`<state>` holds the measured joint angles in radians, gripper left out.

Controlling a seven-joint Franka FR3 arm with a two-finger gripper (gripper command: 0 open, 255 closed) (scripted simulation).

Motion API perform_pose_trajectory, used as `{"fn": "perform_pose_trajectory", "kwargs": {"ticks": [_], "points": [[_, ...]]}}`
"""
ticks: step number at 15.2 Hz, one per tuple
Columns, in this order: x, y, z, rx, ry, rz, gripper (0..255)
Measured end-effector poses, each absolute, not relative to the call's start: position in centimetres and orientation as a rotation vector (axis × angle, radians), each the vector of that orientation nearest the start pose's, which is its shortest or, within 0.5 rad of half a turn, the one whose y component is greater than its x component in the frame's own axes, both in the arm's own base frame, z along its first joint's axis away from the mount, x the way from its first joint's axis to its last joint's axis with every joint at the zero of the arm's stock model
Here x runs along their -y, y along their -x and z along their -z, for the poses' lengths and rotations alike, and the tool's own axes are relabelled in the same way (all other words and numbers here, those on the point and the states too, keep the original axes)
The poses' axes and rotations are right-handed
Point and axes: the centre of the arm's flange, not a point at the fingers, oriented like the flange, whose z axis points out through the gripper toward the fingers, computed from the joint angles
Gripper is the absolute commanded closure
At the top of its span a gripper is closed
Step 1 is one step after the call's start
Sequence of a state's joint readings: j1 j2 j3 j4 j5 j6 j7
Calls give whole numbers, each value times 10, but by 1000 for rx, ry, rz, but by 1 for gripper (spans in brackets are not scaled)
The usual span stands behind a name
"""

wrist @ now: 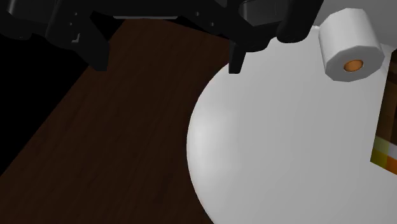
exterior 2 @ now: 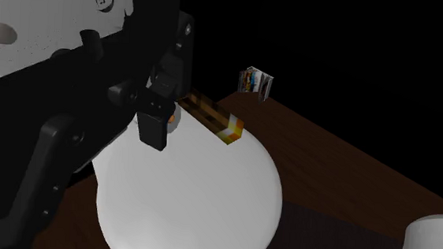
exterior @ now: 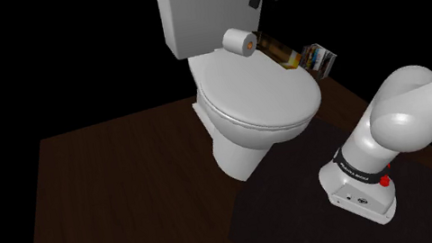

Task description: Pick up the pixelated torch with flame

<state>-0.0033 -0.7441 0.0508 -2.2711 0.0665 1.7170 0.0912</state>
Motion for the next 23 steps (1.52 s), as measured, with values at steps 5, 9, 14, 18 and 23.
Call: {"fn": "perform_pose_trajectory", "kwargs": {"ticks": [5,9,14,18,23], "points": [[7,-347,-613,-112,3074,265,0],[51,-368,-591,-143,3061,235,0],[108,-392,-558,-181,3045,200,0],[153,-406,-532,-211,3030,169,0],[211,-431,-498,-249,3013,133,0]]}}
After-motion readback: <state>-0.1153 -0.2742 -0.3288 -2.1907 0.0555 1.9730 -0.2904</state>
